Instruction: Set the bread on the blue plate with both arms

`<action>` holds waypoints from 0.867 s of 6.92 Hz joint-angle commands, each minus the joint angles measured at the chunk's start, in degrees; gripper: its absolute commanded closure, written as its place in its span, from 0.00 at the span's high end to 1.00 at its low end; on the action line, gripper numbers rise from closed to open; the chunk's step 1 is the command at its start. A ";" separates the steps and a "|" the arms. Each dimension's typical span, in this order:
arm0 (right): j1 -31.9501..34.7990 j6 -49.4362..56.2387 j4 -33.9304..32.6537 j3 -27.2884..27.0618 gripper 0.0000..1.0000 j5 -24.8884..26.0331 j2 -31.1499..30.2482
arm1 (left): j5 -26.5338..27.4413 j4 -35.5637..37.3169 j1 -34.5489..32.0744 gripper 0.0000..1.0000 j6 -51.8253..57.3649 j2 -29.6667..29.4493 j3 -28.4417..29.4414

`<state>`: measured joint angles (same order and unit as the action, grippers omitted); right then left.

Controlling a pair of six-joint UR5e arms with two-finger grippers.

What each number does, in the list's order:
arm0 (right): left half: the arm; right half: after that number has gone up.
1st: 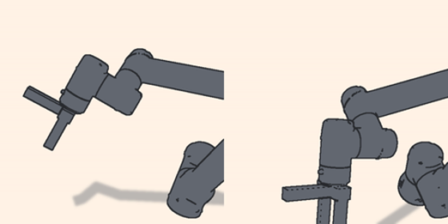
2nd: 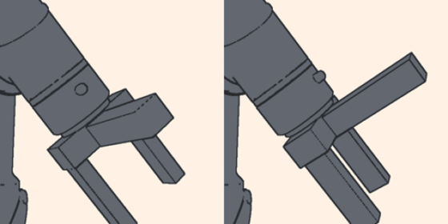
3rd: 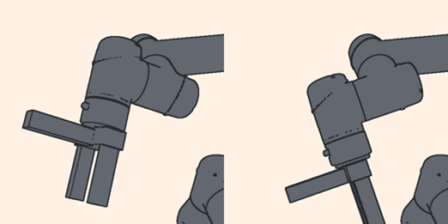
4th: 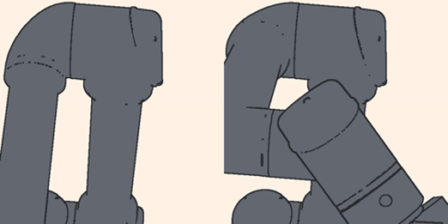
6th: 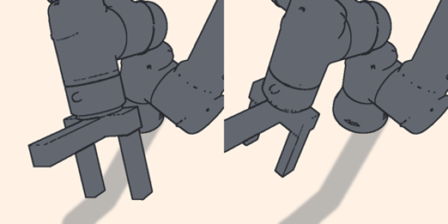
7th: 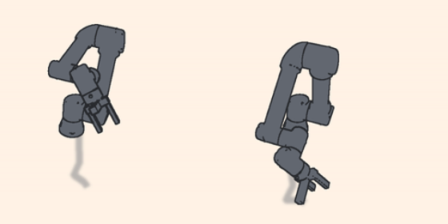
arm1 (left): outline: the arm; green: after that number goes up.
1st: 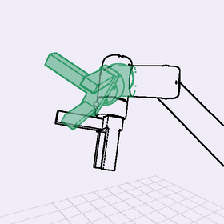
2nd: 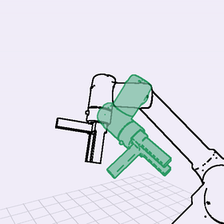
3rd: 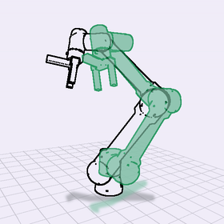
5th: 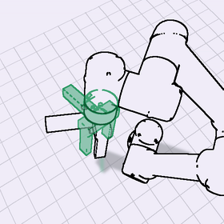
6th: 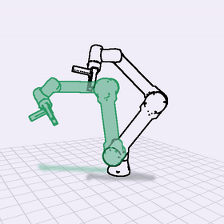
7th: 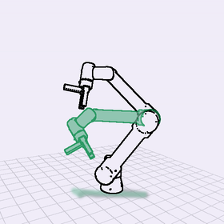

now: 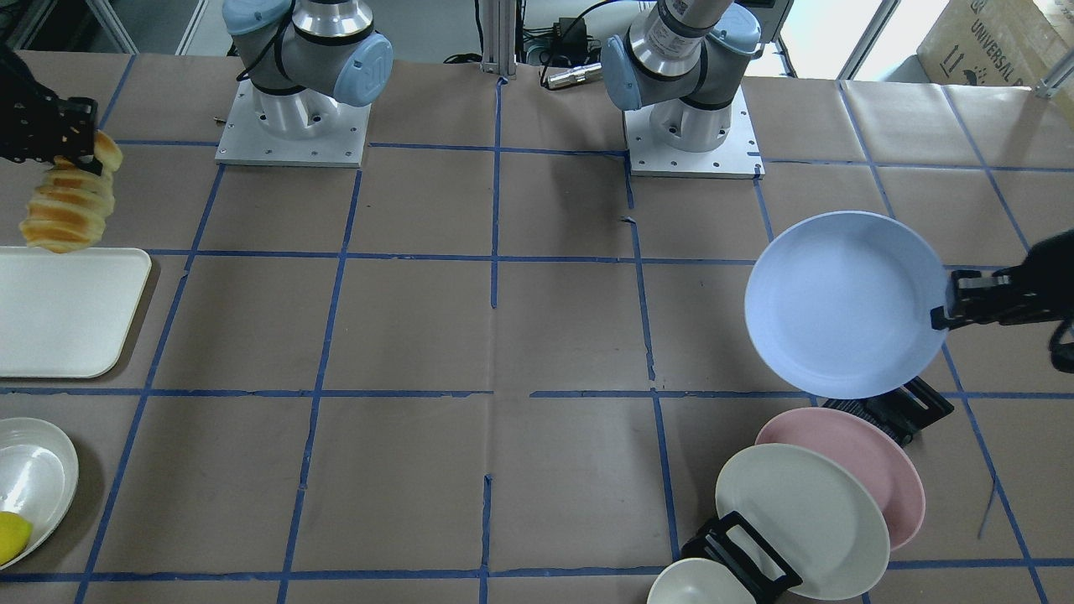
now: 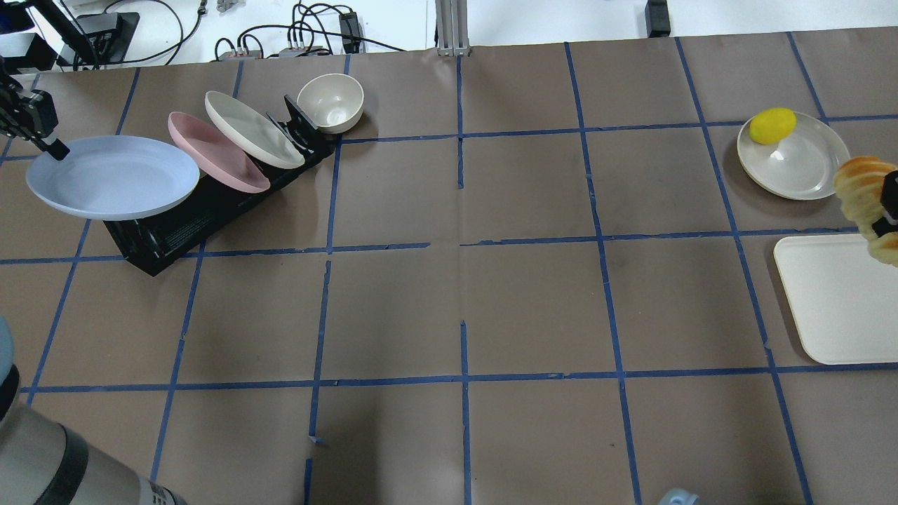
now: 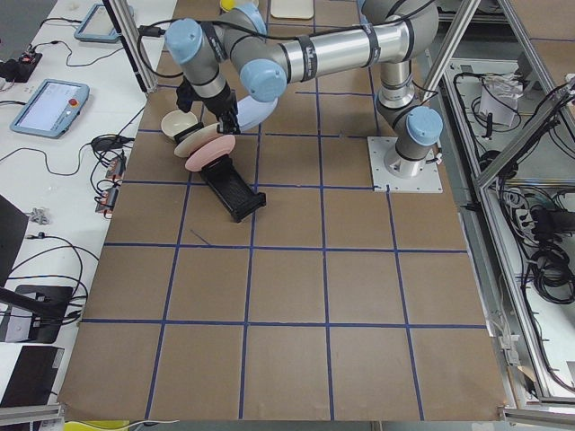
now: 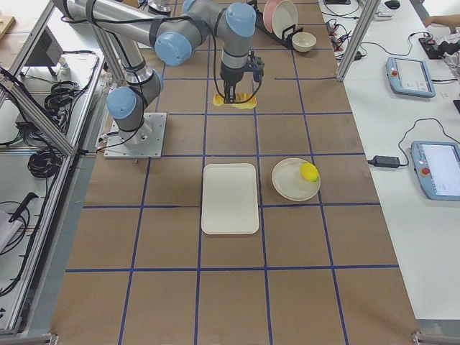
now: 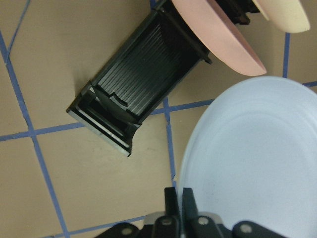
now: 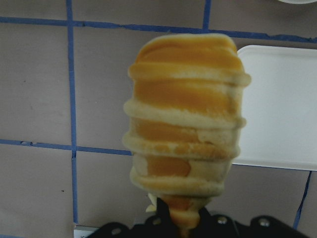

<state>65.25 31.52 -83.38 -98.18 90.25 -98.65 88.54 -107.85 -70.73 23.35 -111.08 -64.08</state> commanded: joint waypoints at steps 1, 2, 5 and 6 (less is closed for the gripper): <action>10.21 -8.08 0.50 -0.87 0.00 -0.16 -3.12 | -1.35 0.53 -13.06 0.00 -20.36 0.95 0.01; 14.08 -12.41 0.33 -0.87 0.00 0.36 -2.95 | -1.79 1.58 -17.99 0.01 -27.07 0.78 0.00; 20.08 -19.37 -0.47 2.80 0.00 0.63 -0.33 | -1.80 8.24 -29.52 0.01 -42.13 0.16 -3.58; 22.70 -22.35 -0.73 2.90 0.00 0.63 0.21 | -1.45 13.66 -32.43 0.01 -45.12 1.03 -8.30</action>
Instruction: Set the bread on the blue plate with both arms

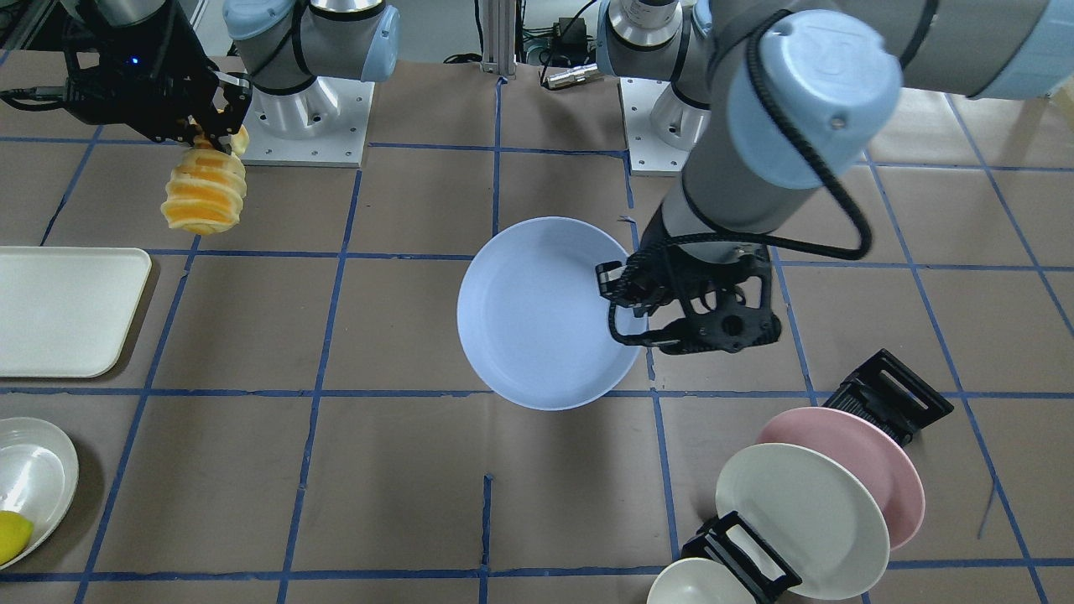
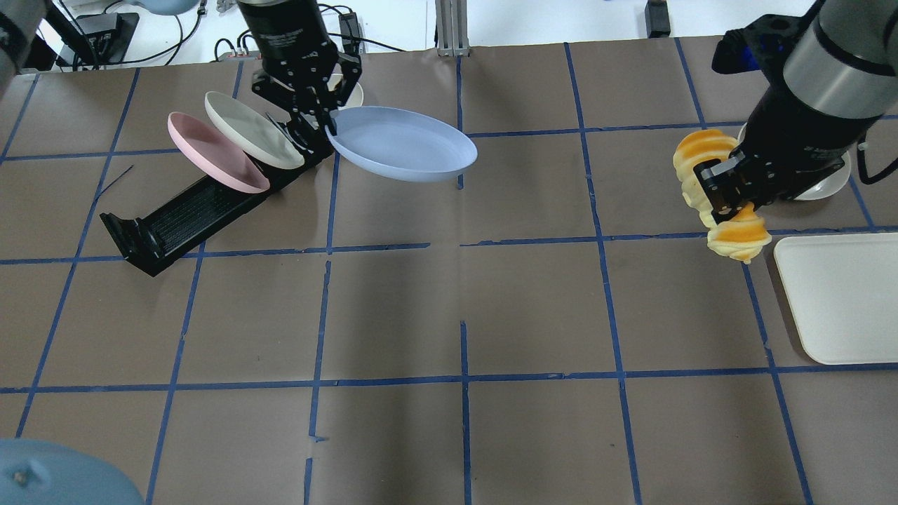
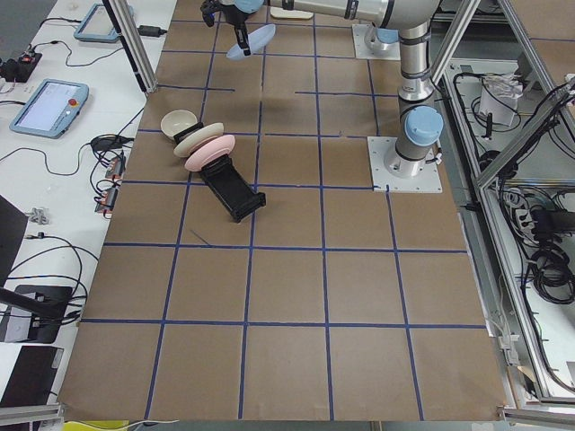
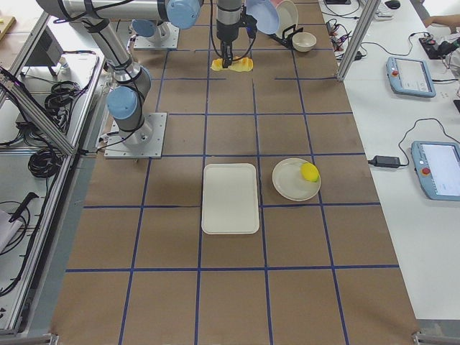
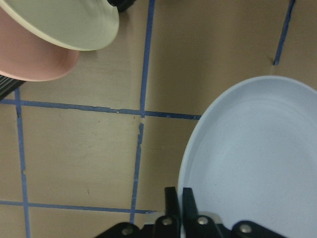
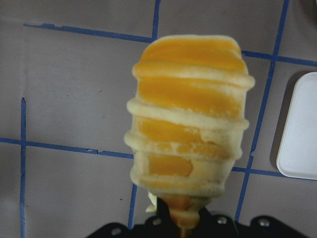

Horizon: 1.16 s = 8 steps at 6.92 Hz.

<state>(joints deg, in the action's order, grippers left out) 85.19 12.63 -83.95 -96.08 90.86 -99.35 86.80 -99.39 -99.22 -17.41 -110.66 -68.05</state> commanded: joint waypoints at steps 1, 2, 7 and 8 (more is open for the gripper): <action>5.05 -5.92 -1.55 0.55 0.00 -0.15 1.96 | 0.30 11.44 -4.66 0.03 -4.73 1.58 -9.60; 6.64 -7.69 -3.65 0.28 0.00 -0.07 3.19 | 0.48 15.59 -4.32 0.87 -3.78 2.11 -13.48; 21.20 -23.41 -23.22 0.63 0.00 -0.42 18.54 | 0.57 15.20 6.20 1.00 13.74 5.00 -8.09; 24.20 -24.22 -28.06 0.98 0.00 -0.59 22.32 | 0.05 14.75 11.02 1.00 23.03 6.23 -5.80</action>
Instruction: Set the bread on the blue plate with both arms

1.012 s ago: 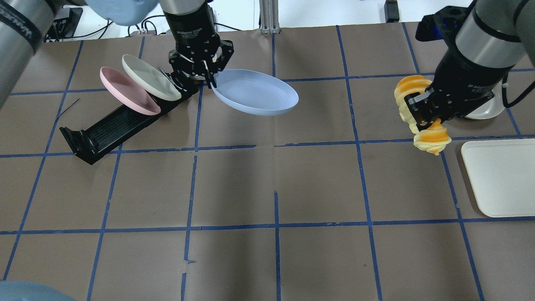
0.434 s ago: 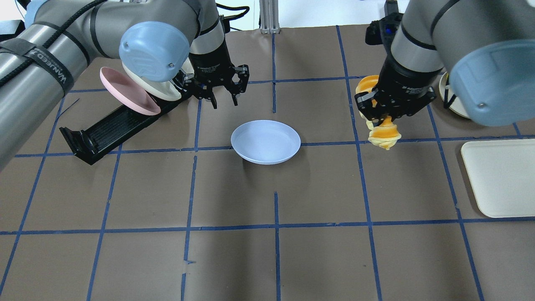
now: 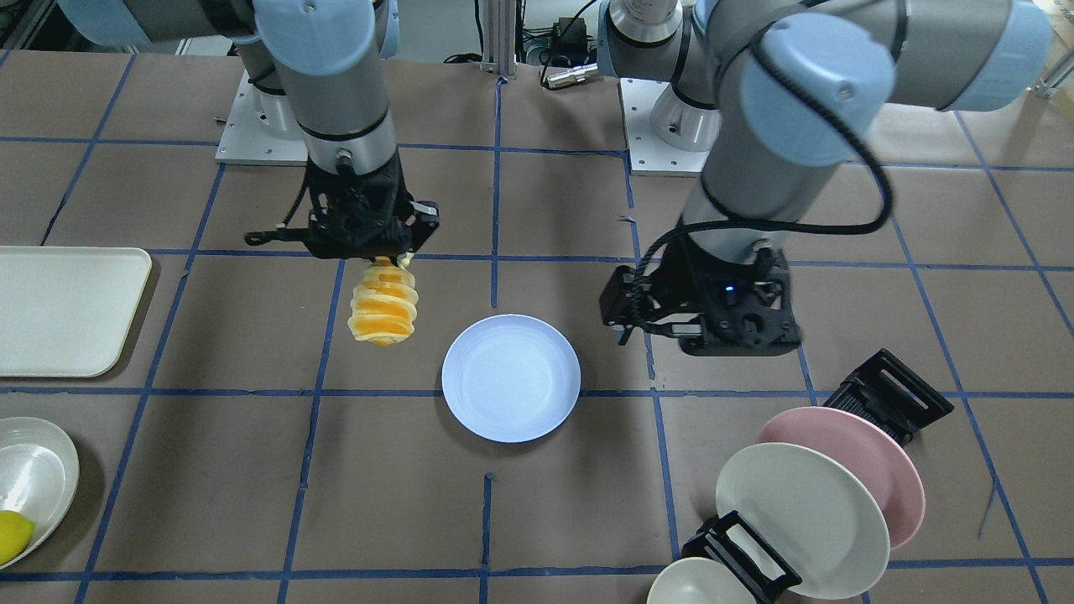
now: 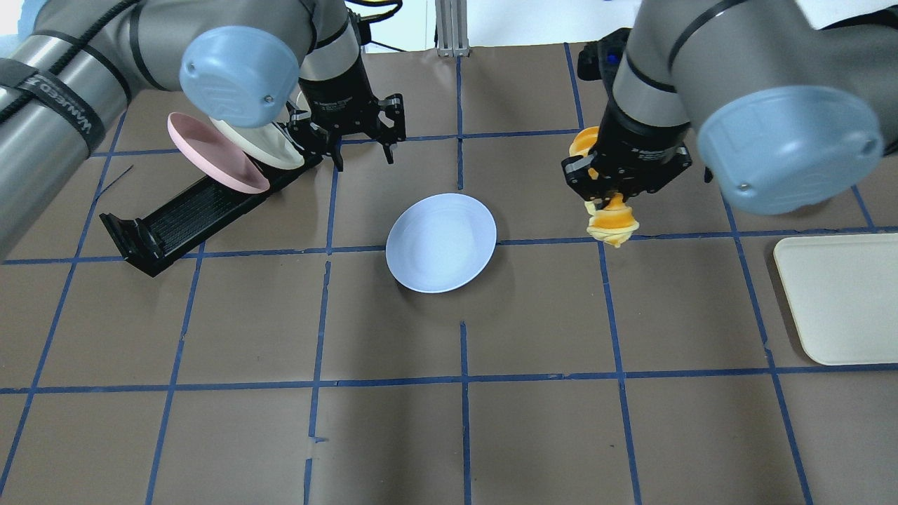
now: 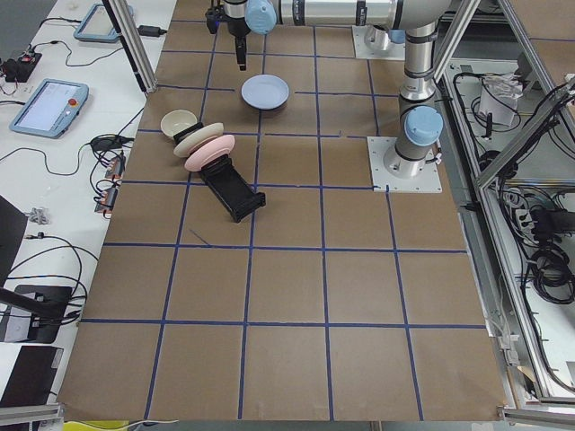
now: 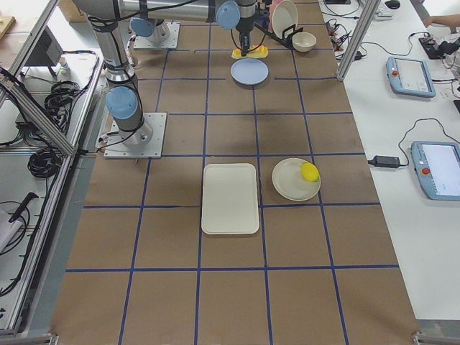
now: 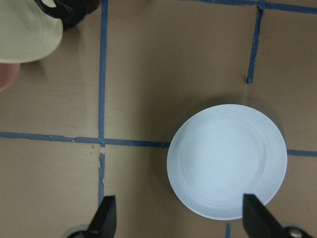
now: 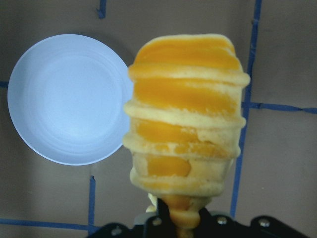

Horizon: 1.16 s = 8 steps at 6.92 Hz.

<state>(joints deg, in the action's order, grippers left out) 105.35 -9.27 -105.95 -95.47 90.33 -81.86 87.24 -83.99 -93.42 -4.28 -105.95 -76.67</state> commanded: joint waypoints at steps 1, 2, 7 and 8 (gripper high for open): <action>5.12 -4.16 -9.85 0.38 0.00 -0.15 8.17 | -0.49 -0.65 8.14 1.00 16.95 4.76 3.10; 5.83 -5.14 -12.33 0.38 0.00 0.20 10.47 | -0.31 -1.52 9.21 1.00 17.81 7.57 1.28; 9.79 -7.61 -19.21 0.29 0.00 -0.32 19.18 | -0.22 -7.68 9.31 1.00 17.90 10.94 -5.77; 9.88 -7.61 -19.12 0.03 0.00 -0.33 19.54 | -0.57 -7.50 9.31 1.00 17.90 10.86 -5.77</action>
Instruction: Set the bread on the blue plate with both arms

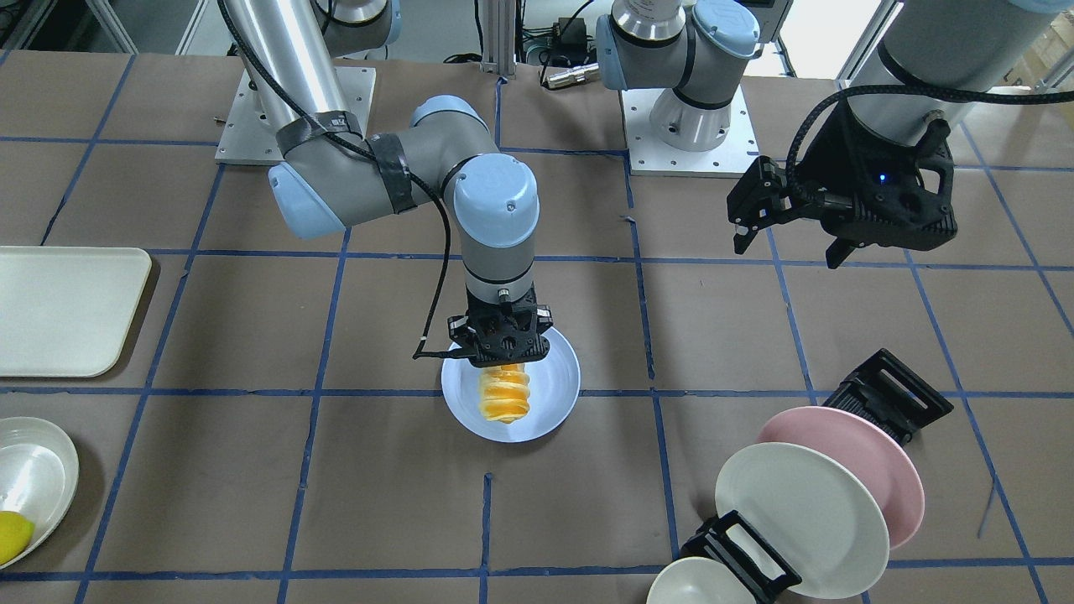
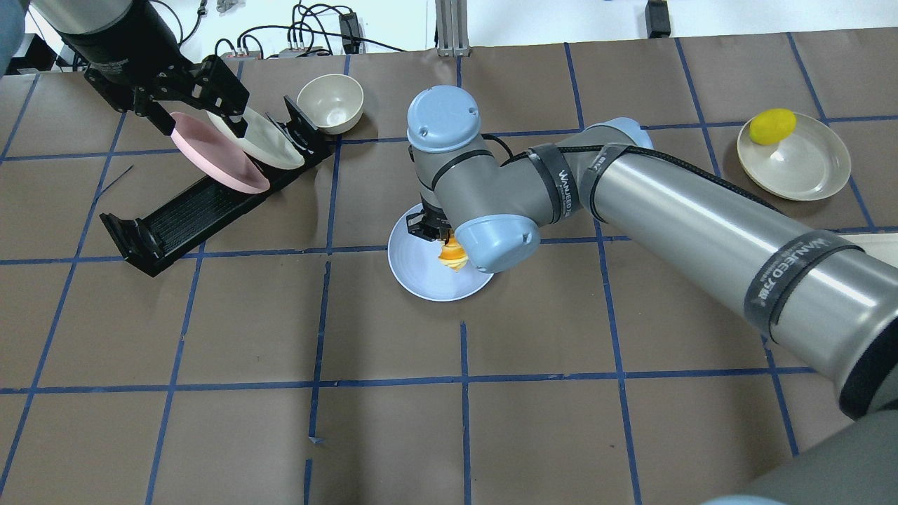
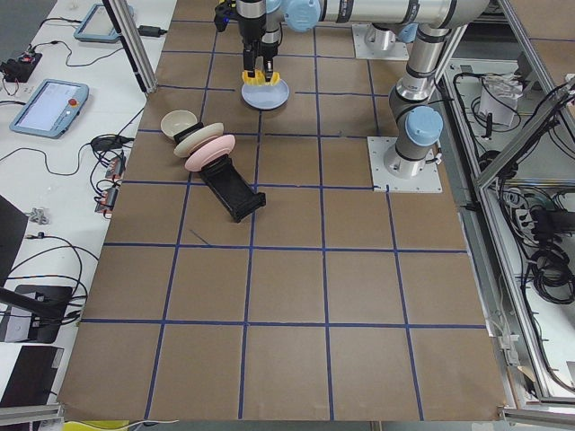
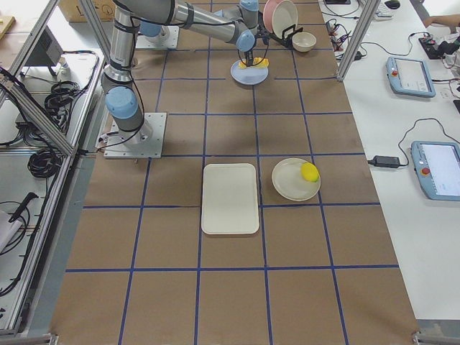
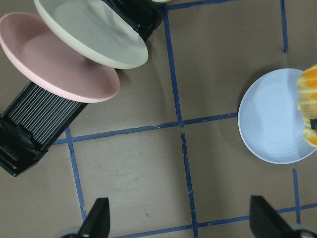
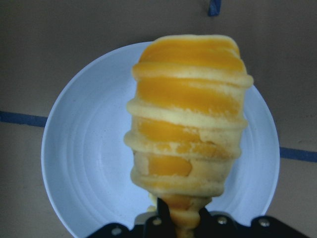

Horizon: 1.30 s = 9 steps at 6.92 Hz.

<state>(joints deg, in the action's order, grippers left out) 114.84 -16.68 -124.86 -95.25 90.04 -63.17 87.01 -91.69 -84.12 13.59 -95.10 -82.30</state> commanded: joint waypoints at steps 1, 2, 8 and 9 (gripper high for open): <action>0.29 -0.19 0.32 -0.02 0.17 0.05 1.03 | -0.26 0.20 0.09 1.00 0.03 0.08 -0.14; 0.29 0.68 0.23 -0.45 0.99 -0.04 1.03 | 0.00 0.20 0.18 1.00 0.12 0.09 -0.14; -2.51 1.39 2.68 6.72 1.00 -2.33 0.06 | -0.09 0.29 0.27 1.00 0.12 0.00 -0.14; -5.22 2.35 4.96 9.79 1.00 -2.32 -0.55 | -0.09 0.29 0.27 1.00 0.12 0.00 -0.14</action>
<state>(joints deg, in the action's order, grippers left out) 112.10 -15.11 -122.40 -89.17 87.49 -63.15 86.93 -91.41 -83.85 13.71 -95.10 -82.44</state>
